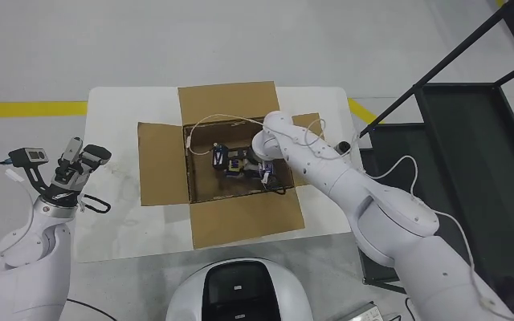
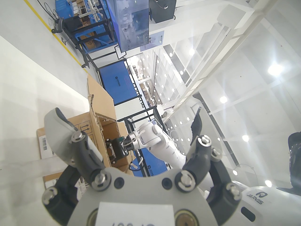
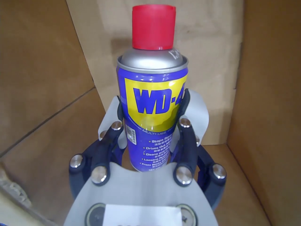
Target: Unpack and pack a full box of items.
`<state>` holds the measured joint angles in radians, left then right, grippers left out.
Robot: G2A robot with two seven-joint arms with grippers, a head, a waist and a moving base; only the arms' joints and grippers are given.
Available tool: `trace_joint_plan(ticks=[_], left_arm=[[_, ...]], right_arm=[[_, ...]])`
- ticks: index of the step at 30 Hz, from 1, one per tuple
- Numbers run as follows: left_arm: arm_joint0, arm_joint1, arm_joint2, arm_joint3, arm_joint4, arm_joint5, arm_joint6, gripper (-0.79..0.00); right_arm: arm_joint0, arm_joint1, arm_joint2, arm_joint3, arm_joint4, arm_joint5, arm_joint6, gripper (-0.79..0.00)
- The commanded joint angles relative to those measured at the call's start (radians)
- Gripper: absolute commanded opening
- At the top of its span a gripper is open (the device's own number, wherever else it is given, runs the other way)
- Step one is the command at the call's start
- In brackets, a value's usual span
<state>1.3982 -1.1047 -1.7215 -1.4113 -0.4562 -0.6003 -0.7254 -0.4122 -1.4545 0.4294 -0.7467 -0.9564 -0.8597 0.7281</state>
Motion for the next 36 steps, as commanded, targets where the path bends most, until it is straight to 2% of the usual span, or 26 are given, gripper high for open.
trace_joint_plan(ticks=[1, 20, 29, 36], left_arm=[[0.000, 0.000, 0.000, 0.000, 0.000, 0.000, 0.000, 0.000], [0.000, 0.000, 0.000, 0.000, 0.000, 0.000, 0.000, 0.000], [0.000, 0.000, 0.000, 0.000, 0.000, 0.000, 0.000, 0.000], [0.000, 0.000, 0.000, 0.000, 0.000, 0.000, 0.000, 0.000]], right_arm=[[-0.005, 0.016, 0.026, -0.015, 0.004, -0.012, -0.033, -0.785], [-0.178, 0.168, 0.284, -0.208, -0.003, -0.095, -0.357, -0.785], [-0.308, 0.234, 0.430, -0.367, -0.099, -0.081, -0.527, -0.785], [-0.376, 0.253, 0.480, -0.422, -0.128, -0.038, -0.577, -0.785]])
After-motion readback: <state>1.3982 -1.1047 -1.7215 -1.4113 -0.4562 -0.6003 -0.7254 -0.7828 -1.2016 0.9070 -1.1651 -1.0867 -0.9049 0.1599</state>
